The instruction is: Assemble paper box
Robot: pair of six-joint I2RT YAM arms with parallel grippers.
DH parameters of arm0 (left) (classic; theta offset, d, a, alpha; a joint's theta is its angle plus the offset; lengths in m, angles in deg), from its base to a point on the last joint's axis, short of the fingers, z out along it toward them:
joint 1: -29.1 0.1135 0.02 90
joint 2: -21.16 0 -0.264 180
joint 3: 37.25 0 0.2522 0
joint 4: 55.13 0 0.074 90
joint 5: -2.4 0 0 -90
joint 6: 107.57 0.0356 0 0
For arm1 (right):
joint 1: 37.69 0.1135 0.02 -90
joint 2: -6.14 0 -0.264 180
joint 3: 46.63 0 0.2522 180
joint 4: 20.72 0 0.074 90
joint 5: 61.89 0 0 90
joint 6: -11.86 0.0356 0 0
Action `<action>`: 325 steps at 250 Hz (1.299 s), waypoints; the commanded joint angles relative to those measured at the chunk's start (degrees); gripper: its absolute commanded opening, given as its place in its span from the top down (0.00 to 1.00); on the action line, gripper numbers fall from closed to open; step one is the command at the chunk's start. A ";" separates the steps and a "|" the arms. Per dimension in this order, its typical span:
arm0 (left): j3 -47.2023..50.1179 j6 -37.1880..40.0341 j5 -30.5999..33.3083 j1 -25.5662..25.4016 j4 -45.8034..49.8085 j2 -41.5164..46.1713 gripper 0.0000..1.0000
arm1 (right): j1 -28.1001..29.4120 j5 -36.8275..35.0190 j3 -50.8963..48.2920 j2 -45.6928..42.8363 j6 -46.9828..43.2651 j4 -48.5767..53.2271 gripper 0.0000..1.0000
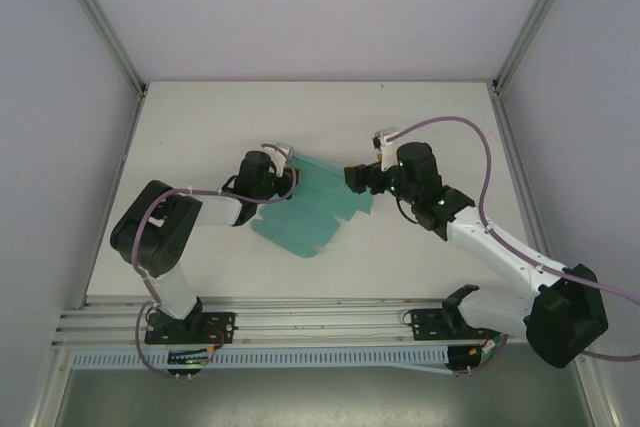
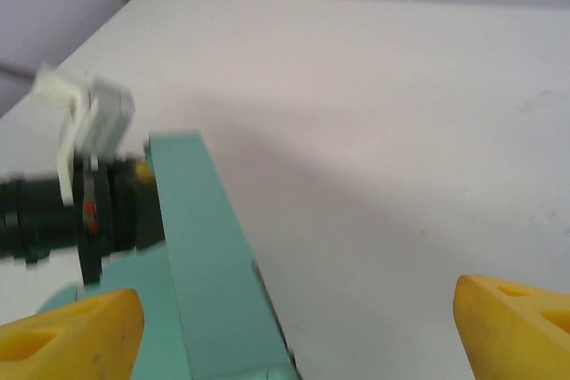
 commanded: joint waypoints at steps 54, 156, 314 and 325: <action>3.46 3.65 -0.21 -1.28 -13.75 -4.31 1.00 | -0.78 2.25 16.93 20.59 2.53 8.43 0.10; 5.06 5.74 1.75 -2.49 -15.42 -5.39 0.92 | -0.78 18.02 27.46 38.80 6.01 4.42 0.13; 6.59 4.46 2.86 -3.08 -13.86 -4.94 0.82 | 1.70 17.19 18.79 42.59 5.15 2.04 0.14; 6.84 4.28 2.71 -3.15 -14.15 -4.78 0.82 | 2.31 16.57 17.99 42.59 4.99 1.64 0.14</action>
